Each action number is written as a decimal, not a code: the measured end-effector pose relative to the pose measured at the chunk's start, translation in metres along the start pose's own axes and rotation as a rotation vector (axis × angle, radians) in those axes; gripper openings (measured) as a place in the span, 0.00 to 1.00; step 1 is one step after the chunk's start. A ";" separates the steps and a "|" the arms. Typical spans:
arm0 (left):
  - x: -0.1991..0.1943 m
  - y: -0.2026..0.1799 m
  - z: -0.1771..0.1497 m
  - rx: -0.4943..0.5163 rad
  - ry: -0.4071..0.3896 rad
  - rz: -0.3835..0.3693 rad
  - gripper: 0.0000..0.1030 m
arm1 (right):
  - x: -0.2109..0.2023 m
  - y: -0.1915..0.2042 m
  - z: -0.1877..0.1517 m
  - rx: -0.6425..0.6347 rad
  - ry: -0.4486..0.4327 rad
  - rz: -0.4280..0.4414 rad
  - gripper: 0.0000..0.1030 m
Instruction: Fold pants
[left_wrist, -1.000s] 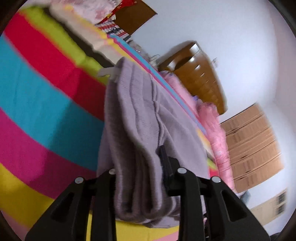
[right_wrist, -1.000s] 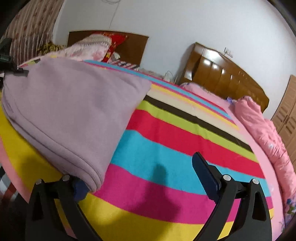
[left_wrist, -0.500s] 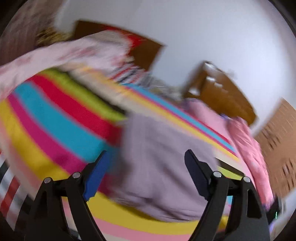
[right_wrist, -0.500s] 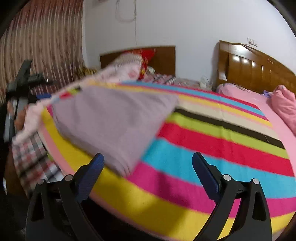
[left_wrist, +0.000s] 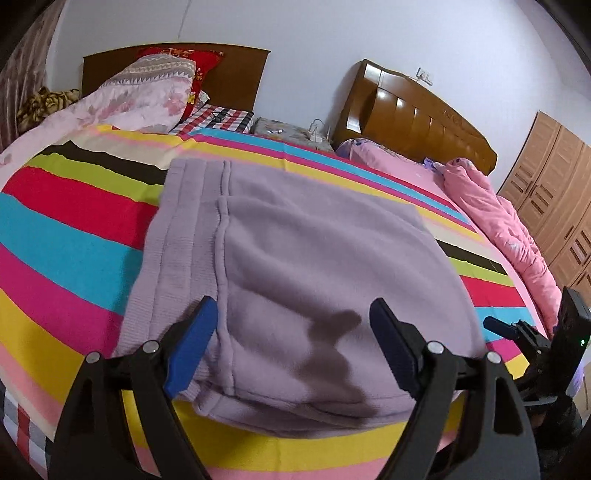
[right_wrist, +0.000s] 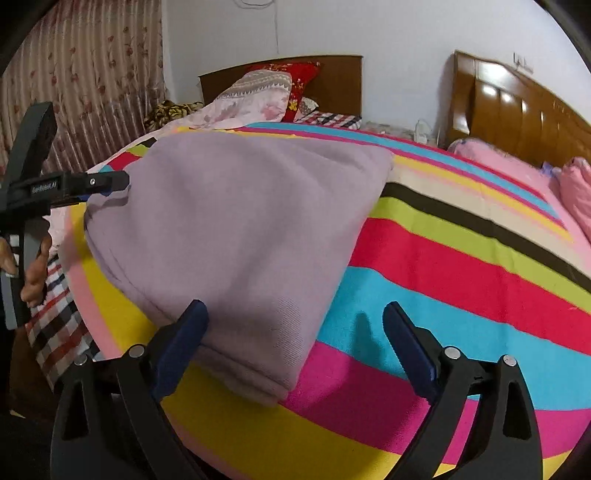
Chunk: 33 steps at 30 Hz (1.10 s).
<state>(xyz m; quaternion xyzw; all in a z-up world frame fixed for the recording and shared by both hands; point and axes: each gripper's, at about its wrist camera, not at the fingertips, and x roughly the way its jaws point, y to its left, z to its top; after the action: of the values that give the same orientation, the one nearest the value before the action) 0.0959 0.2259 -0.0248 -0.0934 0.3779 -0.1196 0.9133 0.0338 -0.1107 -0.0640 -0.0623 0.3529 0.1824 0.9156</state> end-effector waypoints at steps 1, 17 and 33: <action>0.000 0.000 -0.005 0.009 -0.002 0.008 0.81 | -0.002 0.001 0.000 -0.002 0.002 -0.003 0.90; 0.026 -0.059 0.054 0.109 0.073 0.009 0.83 | 0.072 -0.095 0.143 0.068 0.010 0.033 0.89; 0.027 -0.020 -0.008 0.183 -0.005 -0.054 0.73 | 0.172 -0.153 0.150 0.179 0.206 0.030 0.95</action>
<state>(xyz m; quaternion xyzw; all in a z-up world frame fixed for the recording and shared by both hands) 0.1058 0.1982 -0.0428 -0.0201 0.3603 -0.1780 0.9155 0.3029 -0.1663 -0.0704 0.0065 0.4606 0.1565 0.8737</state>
